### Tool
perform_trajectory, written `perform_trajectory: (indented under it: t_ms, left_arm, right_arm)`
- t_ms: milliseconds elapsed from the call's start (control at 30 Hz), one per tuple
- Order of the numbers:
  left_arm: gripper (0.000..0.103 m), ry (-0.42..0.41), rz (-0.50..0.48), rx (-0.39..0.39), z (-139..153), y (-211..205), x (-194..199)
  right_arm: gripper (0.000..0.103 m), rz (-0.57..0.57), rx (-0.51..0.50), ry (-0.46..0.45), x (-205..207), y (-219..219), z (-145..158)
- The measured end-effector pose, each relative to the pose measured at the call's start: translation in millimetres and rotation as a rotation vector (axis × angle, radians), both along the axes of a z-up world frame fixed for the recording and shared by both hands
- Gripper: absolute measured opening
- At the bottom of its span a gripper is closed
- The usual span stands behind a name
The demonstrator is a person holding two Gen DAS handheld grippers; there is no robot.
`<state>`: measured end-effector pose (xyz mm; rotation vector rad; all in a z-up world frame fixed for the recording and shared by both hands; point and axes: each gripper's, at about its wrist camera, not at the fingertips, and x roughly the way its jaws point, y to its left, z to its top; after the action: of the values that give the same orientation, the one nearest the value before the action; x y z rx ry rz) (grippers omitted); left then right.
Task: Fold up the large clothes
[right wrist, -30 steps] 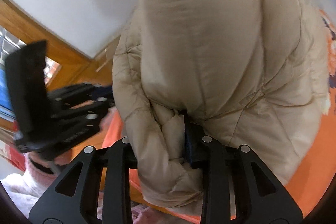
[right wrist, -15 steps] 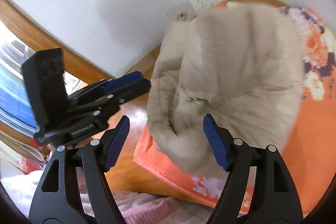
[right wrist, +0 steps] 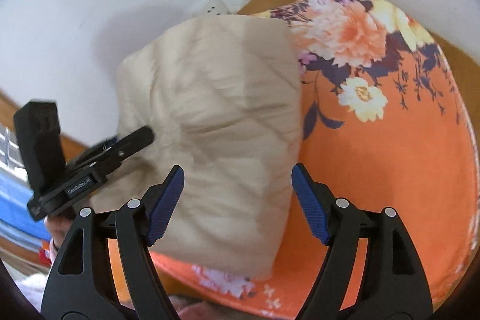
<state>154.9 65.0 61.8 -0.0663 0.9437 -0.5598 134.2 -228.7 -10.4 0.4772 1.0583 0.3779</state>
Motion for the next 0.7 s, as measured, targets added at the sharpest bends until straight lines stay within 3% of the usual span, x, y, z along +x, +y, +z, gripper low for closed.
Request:
perform_trajectory:
  t_ms: [133,400,700]
  left_arm:
    - [0.014,-0.029,0.057,0.001,10,19,-16]
    - [0.015,0.044,0.216,-0.039,-10,73,-24]
    - [0.020,0.111,0.291,-0.082,-51,112,-31]
  right_arm:
    - [0.074,0.074,0.072,-0.007,-3,27,1]
    - [0.074,0.241,-0.143,-0.088,-4,100,6]
    - [0.075,0.310,-0.247,-0.086,-9,141,-13]
